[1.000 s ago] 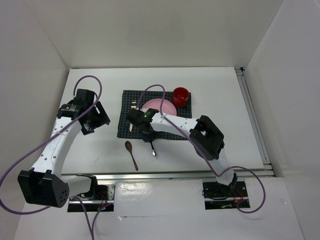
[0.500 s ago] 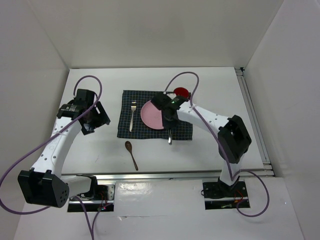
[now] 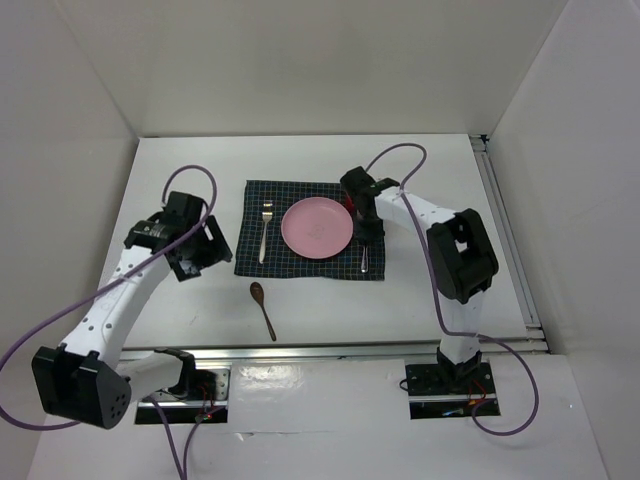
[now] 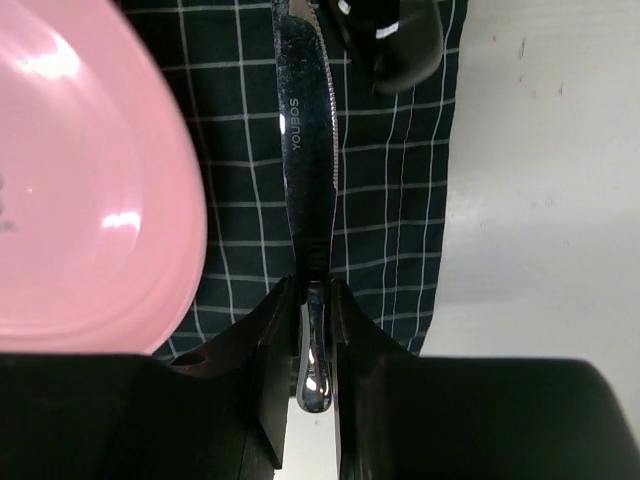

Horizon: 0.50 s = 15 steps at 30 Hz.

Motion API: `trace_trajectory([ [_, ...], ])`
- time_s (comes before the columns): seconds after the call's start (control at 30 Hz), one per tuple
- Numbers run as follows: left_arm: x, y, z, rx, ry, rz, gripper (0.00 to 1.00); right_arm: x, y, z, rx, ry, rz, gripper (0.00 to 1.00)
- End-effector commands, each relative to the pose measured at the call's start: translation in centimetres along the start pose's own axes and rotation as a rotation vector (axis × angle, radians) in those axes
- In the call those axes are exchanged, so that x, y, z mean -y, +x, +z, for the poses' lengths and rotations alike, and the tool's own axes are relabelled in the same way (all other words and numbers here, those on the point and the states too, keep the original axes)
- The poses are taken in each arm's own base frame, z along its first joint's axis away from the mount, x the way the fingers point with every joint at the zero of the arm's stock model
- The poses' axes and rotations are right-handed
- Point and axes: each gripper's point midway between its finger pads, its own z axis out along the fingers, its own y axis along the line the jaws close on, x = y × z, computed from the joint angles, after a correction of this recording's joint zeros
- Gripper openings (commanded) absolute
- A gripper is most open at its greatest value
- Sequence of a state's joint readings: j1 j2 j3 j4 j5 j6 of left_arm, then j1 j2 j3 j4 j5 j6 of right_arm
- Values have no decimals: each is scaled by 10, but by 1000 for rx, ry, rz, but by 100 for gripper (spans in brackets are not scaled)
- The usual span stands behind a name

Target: Set the dinner table for one person

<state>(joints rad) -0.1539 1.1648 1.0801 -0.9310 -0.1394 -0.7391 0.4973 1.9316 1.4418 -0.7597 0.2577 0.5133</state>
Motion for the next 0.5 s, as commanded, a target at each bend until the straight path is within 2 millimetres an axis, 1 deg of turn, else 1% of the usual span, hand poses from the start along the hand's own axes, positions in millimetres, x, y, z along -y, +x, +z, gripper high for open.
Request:
trace_trajectory([
  [0.0,14,29,-2,-42,69,-12,89,-12,-29,1,72,-65,7,1],
  [0.03,17,38,-1,-66,76,-12,89,-9,-31,2,72,-60,6,2],
  [0.07,21,48,0,-87,80,-11,88,-10,-31,6,67,-58,5,4],
  [0.1,21,57,6,-109,69,-8,88,-9,-27,12,52,-49,0,8],
  [0.13,23,63,7,-121,70,-4,88,-8,-33,11,60,-50,11,16],
  [0.17,30,73,7,-144,73,7,88,-8,-33,11,60,-50,11,20],
  [0.2,30,82,8,-160,69,16,88,-8,-35,12,68,-54,4,25],
  [0.23,32,89,13,-176,62,22,88,-8,-35,12,68,-54,4,34],
  [0.27,36,93,14,-184,65,29,88,-10,-37,6,76,-68,7,42],
  [0.3,39,105,14,-206,63,44,88,-10,-41,0,91,-77,11,45],
  [0.33,40,110,17,-214,49,55,88,-10,-43,-4,101,-82,14,51],
  [0.37,42,116,20,-226,45,66,88,-12,-44,-9,107,-96,16,51],
  [0.4,45,121,21,-229,44,88,88,-10,-48,-21,124,-105,20,51],
  [0.43,46,126,23,-240,34,89,88,-10,-47,-25,126,-117,21,51],
  [0.47,43,134,29,-264,3,101,88,-9,-46,-29,130,-119,22,51],
])
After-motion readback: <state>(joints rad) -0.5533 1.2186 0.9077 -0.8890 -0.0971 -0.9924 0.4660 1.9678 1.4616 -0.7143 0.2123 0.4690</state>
